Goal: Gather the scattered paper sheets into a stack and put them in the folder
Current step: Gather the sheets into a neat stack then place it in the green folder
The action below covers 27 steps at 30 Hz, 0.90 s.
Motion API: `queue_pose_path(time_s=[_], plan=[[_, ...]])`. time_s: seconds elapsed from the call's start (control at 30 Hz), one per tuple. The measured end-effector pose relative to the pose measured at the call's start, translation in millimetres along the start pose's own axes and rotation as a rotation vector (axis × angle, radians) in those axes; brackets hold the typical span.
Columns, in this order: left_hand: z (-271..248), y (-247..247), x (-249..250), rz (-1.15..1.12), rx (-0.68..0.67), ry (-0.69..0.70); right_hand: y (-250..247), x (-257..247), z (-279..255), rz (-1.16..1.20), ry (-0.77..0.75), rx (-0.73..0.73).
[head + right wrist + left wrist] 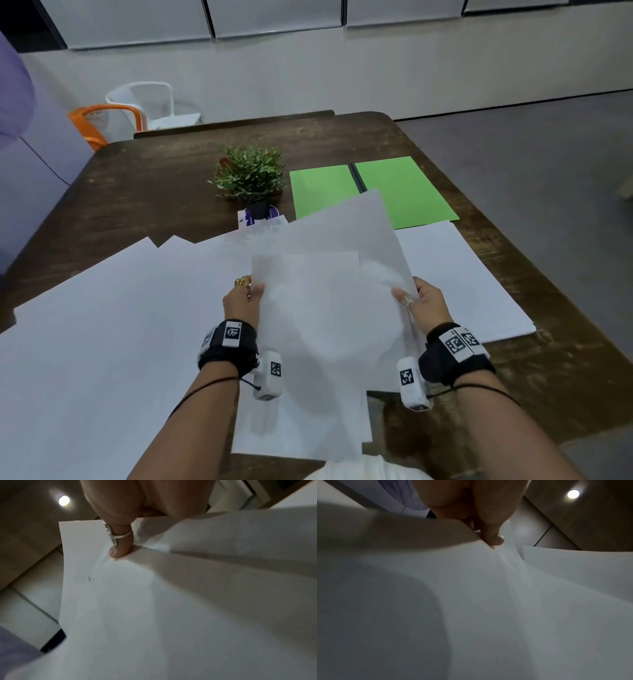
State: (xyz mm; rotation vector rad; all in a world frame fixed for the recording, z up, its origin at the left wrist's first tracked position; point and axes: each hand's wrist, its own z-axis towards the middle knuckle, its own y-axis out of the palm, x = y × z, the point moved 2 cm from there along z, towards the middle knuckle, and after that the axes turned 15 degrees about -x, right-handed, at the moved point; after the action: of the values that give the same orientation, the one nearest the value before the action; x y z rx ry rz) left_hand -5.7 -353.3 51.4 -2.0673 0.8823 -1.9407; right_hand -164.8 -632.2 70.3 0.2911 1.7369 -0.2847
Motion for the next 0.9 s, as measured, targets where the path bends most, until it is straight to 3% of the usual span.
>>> queue_pose_path(time_s=[0.1, 0.3, 0.57, 0.73, 0.9], plan=[[-2, 4, -9, 0.016, -0.109, 0.0, -2, 0, 1, 0.051, -0.001, 0.03], [-6, 12, 5, 0.055, -0.199, 0.159, 3, 1, 6, -0.039, 0.052, -0.094], [-16, 42, 41, 0.168, -0.483, 0.32, 21, -24, 11, -0.024, -0.025, -0.183], [-10, 51, 46, 0.524, -0.438, 0.351, 19, -20, 10, -0.058, -0.01, -0.219], [-14, 56, 57, 0.032, -0.56, 0.334, 15, -19, 9, -0.123, -0.006, -0.175]])
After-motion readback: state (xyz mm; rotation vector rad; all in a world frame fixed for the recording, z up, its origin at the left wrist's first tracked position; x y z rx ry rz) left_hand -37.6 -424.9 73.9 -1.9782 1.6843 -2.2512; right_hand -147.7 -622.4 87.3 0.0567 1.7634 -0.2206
